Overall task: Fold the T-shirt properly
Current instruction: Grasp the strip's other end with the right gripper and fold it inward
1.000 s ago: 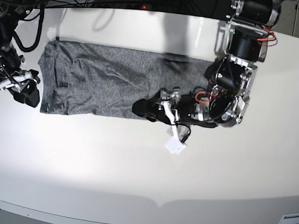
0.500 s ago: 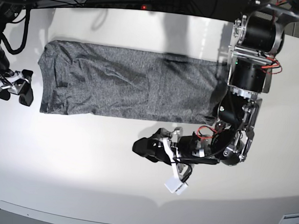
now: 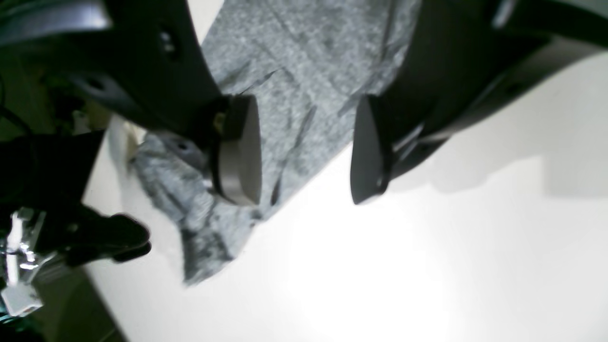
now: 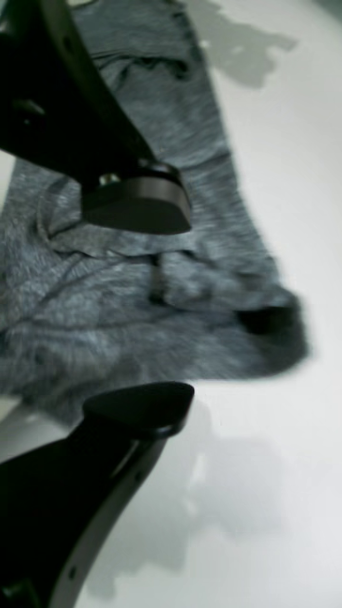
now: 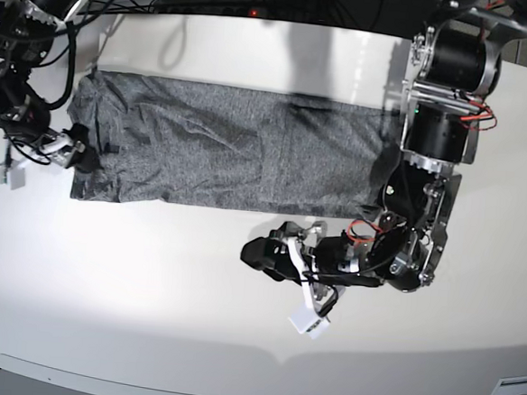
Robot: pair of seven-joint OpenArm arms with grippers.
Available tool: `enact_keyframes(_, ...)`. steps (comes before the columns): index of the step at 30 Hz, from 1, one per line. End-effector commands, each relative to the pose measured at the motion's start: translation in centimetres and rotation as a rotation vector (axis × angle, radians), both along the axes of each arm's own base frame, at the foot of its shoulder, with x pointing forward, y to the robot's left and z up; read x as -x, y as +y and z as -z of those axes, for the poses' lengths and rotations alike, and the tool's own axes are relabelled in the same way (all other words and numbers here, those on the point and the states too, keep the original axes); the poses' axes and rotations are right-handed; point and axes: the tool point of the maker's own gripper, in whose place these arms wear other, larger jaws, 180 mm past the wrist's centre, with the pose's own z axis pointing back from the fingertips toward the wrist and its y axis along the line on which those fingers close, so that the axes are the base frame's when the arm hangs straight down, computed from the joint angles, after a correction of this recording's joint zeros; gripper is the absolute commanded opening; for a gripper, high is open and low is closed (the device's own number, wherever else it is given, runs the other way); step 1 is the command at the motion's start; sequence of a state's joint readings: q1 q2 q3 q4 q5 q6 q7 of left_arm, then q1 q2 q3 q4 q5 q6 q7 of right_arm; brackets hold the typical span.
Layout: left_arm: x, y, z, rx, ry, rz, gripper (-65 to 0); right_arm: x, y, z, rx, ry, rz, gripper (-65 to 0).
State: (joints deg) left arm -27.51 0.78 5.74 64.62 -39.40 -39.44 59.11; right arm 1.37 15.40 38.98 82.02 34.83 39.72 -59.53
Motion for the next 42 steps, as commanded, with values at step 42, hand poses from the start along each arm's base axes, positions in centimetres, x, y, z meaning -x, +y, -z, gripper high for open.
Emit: enact_keyframes(42,-0.5,-0.3,-1.5,0.023,-0.037,0.010,-35.8,3.8,5.7,8.1,-0.113,0.317,-0.234,-18.2)
